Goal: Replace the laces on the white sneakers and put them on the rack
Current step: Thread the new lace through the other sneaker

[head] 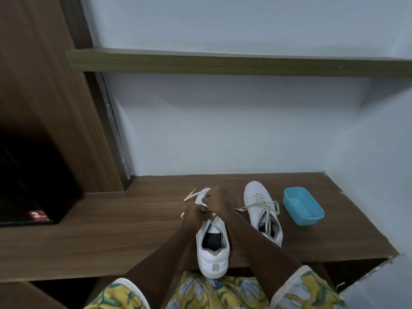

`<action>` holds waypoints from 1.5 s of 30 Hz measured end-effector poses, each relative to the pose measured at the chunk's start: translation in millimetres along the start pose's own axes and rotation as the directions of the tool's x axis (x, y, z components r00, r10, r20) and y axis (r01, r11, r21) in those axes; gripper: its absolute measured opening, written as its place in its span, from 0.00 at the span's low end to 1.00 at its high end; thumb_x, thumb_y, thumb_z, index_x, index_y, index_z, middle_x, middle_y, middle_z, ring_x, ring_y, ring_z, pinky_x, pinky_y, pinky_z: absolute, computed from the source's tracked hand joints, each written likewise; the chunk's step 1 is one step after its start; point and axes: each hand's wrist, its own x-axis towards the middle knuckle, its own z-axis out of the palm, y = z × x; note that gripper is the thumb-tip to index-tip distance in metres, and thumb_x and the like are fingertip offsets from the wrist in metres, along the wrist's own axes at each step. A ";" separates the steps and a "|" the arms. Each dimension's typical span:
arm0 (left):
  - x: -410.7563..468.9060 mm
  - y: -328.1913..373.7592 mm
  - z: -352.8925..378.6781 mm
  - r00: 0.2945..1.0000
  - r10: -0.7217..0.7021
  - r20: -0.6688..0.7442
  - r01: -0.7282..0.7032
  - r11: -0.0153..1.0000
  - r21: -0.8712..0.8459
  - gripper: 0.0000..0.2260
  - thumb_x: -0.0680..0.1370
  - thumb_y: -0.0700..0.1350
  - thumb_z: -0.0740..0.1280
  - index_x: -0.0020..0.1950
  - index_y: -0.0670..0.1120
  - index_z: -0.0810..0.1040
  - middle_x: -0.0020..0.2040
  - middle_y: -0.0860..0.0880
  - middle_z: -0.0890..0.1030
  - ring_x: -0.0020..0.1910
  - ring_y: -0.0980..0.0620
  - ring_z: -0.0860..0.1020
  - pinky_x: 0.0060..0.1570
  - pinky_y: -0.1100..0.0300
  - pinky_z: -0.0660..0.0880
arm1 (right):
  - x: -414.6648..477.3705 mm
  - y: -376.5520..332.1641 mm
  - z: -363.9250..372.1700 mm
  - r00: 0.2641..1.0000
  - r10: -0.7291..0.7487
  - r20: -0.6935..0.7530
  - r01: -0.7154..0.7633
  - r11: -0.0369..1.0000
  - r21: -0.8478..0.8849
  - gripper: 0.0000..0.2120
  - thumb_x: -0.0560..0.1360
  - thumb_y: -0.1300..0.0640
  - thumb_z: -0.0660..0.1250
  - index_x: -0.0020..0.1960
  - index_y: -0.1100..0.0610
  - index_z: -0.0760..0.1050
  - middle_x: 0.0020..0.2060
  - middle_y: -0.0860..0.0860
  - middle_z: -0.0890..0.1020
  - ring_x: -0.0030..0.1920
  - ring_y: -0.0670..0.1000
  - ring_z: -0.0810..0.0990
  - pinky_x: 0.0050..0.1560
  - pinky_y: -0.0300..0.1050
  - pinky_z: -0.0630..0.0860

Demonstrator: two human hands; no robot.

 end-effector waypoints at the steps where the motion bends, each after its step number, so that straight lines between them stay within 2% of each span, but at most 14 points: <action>1: -2.0 -0.5 0.2 1.000 -0.010 -0.012 0.011 1.000 0.019 0.24 0.73 0.30 0.67 0.23 0.54 0.74 0.25 0.58 0.75 0.30 0.57 0.76 0.40 0.57 0.75 | 0.9 0.7 0.1 1.000 0.016 0.018 -0.017 0.999 0.035 0.06 0.71 0.67 0.65 0.39 0.70 0.78 0.17 0.49 0.72 0.17 0.41 0.69 0.20 0.30 0.60; 4: -2.3 -4.5 0.2 0.999 0.023 -0.032 -0.022 0.999 0.031 0.23 0.74 0.30 0.67 0.22 0.50 0.75 0.27 0.52 0.78 0.37 0.47 0.75 0.39 0.58 0.75 | 0.5 5.5 -2.4 0.999 -0.004 0.042 -0.001 0.992 0.125 0.11 0.73 0.62 0.68 0.41 0.72 0.78 0.30 0.61 0.77 0.23 0.44 0.73 0.26 0.33 0.68; 6: -3.1 -1.2 -0.2 1.000 -0.020 -0.020 0.021 0.999 0.029 0.15 0.74 0.37 0.68 0.27 0.47 0.79 0.29 0.48 0.79 0.37 0.48 0.77 0.41 0.57 0.73 | 1.5 13.9 -2.9 0.997 -0.040 0.071 0.029 0.988 0.150 0.11 0.73 0.60 0.69 0.36 0.67 0.78 0.30 0.57 0.76 0.29 0.49 0.75 0.31 0.38 0.69; 10: -5.9 5.0 -3.9 0.999 -0.045 -0.004 0.045 0.998 0.037 0.10 0.75 0.40 0.67 0.35 0.42 0.83 0.26 0.55 0.79 0.36 0.55 0.77 0.39 0.65 0.70 | 0.4 34.4 -0.7 0.988 -0.083 0.129 0.079 0.996 0.033 0.16 0.71 0.65 0.69 0.31 0.50 0.70 0.31 0.50 0.76 0.36 0.50 0.74 0.39 0.42 0.70; 16: -4.4 9.4 -4.7 0.999 -0.048 -0.007 0.048 0.998 0.046 0.14 0.74 0.40 0.69 0.27 0.47 0.77 0.23 0.55 0.76 0.26 0.60 0.72 0.31 0.70 0.65 | -5.9 43.8 -6.6 0.982 -0.164 0.098 0.164 0.986 0.010 0.09 0.70 0.67 0.69 0.37 0.55 0.74 0.32 0.50 0.75 0.35 0.46 0.71 0.35 0.31 0.65; 19: -4.3 8.7 -6.3 0.999 -0.031 -0.023 0.032 0.997 0.064 0.14 0.74 0.37 0.68 0.28 0.43 0.75 0.19 0.56 0.73 0.24 0.61 0.71 0.27 0.73 0.65 | -5.5 45.4 -8.6 0.985 -0.159 0.064 0.160 0.987 -0.012 0.17 0.69 0.70 0.68 0.32 0.50 0.70 0.29 0.46 0.73 0.32 0.41 0.71 0.37 0.32 0.67; 24: -5.9 14.6 -6.3 0.998 -0.049 -0.040 0.048 0.998 -0.034 0.13 0.74 0.31 0.67 0.38 0.47 0.70 0.29 0.50 0.75 0.22 0.63 0.74 0.28 0.73 0.68 | -5.4 46.3 -9.7 0.986 -0.160 0.051 0.162 0.986 -0.032 0.11 0.68 0.73 0.67 0.35 0.57 0.76 0.26 0.42 0.72 0.28 0.39 0.73 0.34 0.30 0.66; 27: -2.3 6.5 -9.2 0.994 -0.057 -0.092 0.048 0.994 -0.095 0.19 0.72 0.32 0.70 0.49 0.51 0.65 0.43 0.44 0.76 0.33 0.59 0.77 0.34 0.69 0.73 | -8.1 48.3 -4.6 0.984 -0.168 0.054 0.171 0.984 -0.048 0.11 0.66 0.71 0.73 0.36 0.58 0.75 0.25 0.42 0.72 0.26 0.33 0.74 0.31 0.27 0.65; 29: 2.0 -1.6 -12.0 0.994 -0.050 -0.093 0.040 0.993 -0.111 0.19 0.71 0.34 0.72 0.51 0.47 0.65 0.50 0.38 0.77 0.39 0.51 0.77 0.36 0.66 0.74 | -9.2 50.4 -0.8 0.987 -0.157 0.023 0.158 0.987 -0.033 0.14 0.65 0.71 0.75 0.31 0.56 0.74 0.25 0.45 0.73 0.27 0.37 0.76 0.32 0.27 0.70; 31: 2.6 -5.9 -14.7 0.996 -0.066 -0.063 0.058 0.991 -0.124 0.18 0.70 0.33 0.73 0.47 0.46 0.66 0.47 0.37 0.78 0.40 0.49 0.77 0.40 0.61 0.75 | -6.7 51.5 3.5 0.985 -0.173 -0.030 0.172 0.985 -0.017 0.18 0.65 0.72 0.73 0.28 0.52 0.75 0.28 0.53 0.78 0.34 0.50 0.82 0.40 0.39 0.78; 34: -0.6 -6.8 -17.2 1.000 0.001 -0.005 -0.002 0.998 -0.066 0.20 0.67 0.30 0.73 0.45 0.45 0.65 0.33 0.47 0.80 0.40 0.47 0.78 0.51 0.49 0.75 | -7.6 45.7 5.3 0.987 -0.161 -0.022 0.158 0.982 -0.103 0.08 0.68 0.72 0.66 0.38 0.64 0.84 0.39 0.60 0.84 0.41 0.55 0.81 0.41 0.34 0.72; 40: -11.3 10.6 -12.1 0.982 0.182 -0.042 -0.166 0.953 0.254 0.19 0.68 0.36 0.72 0.40 0.55 0.65 0.30 0.56 0.74 0.33 0.58 0.74 0.45 0.62 0.70 | -16.7 32.0 3.5 0.984 -0.134 0.114 0.170 0.885 -0.433 0.13 0.76 0.64 0.58 0.53 0.65 0.79 0.51 0.60 0.82 0.53 0.60 0.78 0.56 0.47 0.69; 43: -12.6 10.0 -8.7 0.979 0.198 -0.051 -0.177 0.944 0.280 0.13 0.70 0.35 0.70 0.36 0.51 0.70 0.32 0.56 0.75 0.31 0.62 0.73 0.36 0.72 0.66 | -10.9 33.8 0.0 0.988 -0.042 0.150 0.099 0.913 -0.395 0.14 0.78 0.64 0.55 0.56 0.67 0.77 0.54 0.63 0.80 0.53 0.57 0.77 0.64 0.47 0.64; 45: -12.8 9.0 -6.3 0.974 0.223 -0.038 -0.199 0.925 0.323 0.08 0.72 0.37 0.69 0.36 0.47 0.75 0.33 0.54 0.77 0.33 0.60 0.72 0.35 0.72 0.65 | -10.1 31.9 -3.1 0.978 0.035 0.205 0.012 0.975 -0.221 0.15 0.79 0.66 0.55 0.60 0.69 0.74 0.52 0.65 0.79 0.45 0.47 0.79 0.63 0.42 0.70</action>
